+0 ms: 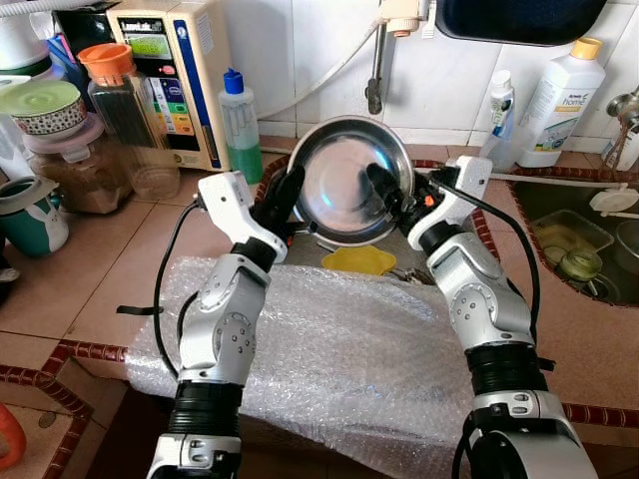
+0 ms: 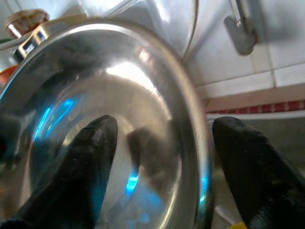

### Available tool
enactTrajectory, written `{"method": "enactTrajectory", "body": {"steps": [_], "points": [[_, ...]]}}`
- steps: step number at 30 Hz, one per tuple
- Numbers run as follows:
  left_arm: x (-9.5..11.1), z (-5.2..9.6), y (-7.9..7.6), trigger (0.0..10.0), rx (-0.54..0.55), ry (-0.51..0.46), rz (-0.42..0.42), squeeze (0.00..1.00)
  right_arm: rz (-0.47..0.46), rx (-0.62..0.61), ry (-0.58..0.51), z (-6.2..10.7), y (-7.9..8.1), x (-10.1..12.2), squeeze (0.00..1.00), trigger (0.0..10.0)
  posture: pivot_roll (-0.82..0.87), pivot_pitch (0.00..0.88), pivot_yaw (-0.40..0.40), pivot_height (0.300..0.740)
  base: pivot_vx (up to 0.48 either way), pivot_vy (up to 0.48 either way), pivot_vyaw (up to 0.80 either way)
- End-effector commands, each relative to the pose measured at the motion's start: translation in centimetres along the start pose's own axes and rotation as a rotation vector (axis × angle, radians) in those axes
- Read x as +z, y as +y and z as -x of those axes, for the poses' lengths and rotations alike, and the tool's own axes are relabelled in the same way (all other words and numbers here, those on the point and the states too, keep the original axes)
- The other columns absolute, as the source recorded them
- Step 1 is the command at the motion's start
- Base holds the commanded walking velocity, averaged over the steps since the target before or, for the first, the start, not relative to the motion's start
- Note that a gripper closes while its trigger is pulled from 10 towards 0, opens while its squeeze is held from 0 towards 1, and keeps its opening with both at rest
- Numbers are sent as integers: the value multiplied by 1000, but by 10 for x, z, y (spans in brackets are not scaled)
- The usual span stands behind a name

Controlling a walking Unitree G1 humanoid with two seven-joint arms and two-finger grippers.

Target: Kitchen organization

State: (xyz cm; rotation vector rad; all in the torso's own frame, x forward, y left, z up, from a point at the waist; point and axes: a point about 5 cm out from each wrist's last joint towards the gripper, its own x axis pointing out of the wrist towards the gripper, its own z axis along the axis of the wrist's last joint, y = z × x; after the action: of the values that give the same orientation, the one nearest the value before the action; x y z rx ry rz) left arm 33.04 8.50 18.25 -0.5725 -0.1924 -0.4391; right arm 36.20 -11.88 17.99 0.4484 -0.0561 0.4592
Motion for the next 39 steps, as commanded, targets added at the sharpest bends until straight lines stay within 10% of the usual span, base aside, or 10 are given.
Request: {"method": "enactTrajectory", "body": {"steps": [1, 32, 33, 38, 39], "points": [[-1, -2, -9, 10000, -39, 9, 14, 0, -43, 52, 7, -1, 7, -1, 0, 0, -3, 12, 22, 740, 0, 0, 0], [0, -2, -11, 10000, -58, 14, 28, 0, -44, 8, 35, -3, 4, -6, 0, 0, -1, 18, 14, 740, 0, 0, 0], [0, -2, -12, 10000, -65, 16, 28, 243, -46, 6, 35, -3, 4, -7, 0, 0, -1, 18, 16, 740, 0, 0, 0], [-2, -2, -15, 10000, -84, 27, 25, 275, -55, -2, 34, -3, 4, -8, 0, 0, 1, 17, 21, 740, 0, 0, 0], [-2, -2, -16, 10000, -87, 28, 28, 690, -55, -4, 34, -3, 4, -8, 0, 0, 1, 17, 21, 740, 0, 0, 0]]}}
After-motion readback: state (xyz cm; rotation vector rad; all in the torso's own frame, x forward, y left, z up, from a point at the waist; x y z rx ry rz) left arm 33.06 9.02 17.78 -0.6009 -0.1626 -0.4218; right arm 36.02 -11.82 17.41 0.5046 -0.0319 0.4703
